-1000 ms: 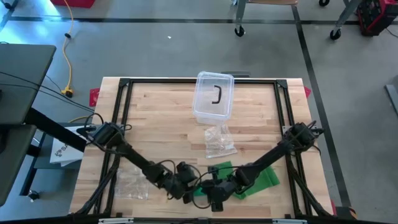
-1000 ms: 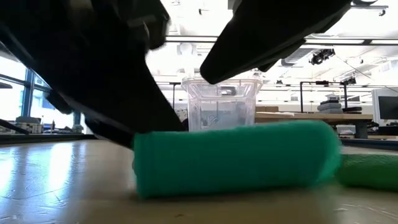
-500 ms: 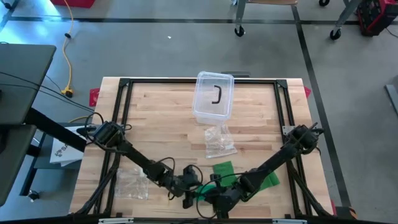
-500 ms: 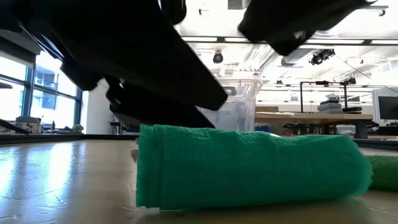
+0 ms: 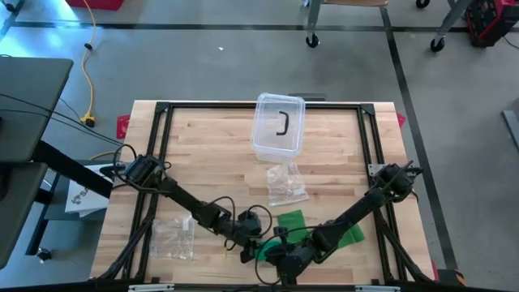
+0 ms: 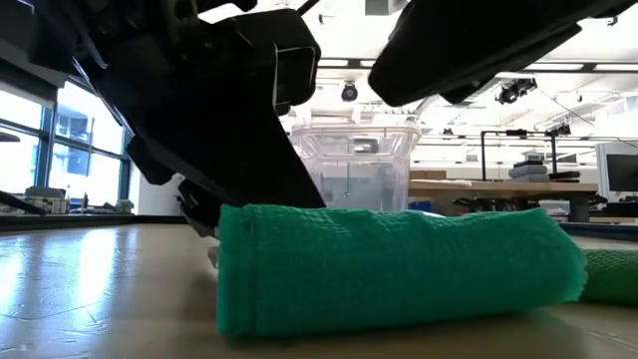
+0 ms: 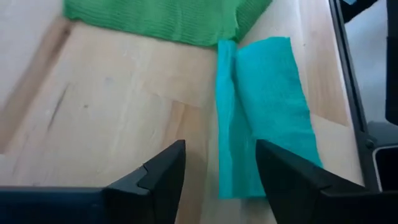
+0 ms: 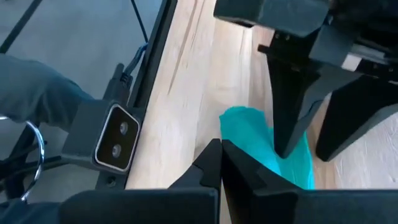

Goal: Roll bandage
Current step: Roll the blue bandage

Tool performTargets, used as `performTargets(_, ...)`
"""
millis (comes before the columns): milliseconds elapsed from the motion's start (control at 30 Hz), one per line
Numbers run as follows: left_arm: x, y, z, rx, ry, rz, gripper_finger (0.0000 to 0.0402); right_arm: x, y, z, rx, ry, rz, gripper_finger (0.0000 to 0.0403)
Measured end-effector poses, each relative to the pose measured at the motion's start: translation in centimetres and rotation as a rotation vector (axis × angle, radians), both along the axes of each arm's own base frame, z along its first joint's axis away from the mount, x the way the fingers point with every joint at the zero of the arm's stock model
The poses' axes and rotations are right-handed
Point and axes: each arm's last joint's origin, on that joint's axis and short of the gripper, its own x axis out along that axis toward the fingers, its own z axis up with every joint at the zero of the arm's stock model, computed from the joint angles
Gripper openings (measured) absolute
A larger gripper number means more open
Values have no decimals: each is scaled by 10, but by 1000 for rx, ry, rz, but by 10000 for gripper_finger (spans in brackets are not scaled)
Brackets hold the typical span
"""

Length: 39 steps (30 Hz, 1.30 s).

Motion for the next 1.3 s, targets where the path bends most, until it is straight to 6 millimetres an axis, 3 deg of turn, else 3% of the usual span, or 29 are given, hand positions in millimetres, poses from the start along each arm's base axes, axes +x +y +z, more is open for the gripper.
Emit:
performTargets(233,0,0,0,-8,1,-10,121,0,1,1,2,-14,10,0)
performTargets(500,2,-7,-16,-17,-15,-21,11,-1,4,2,6,-28,22,0)
performTargets(733,-7,-15,-6,47,-24,-9,2,-2,3,0,-3,3,9,11)
performTargets(933,-22,-29,3,75,-19,33,1,8,-8,1,-22,-23,30,103)
performTargets(1100,-32,-39,4,92,-28,96,1,20,-19,-17,-85,5,125,183)
performTargets(1300,-35,-41,3,99,-28,123,0,33,-37,-30,-104,32,207,201)
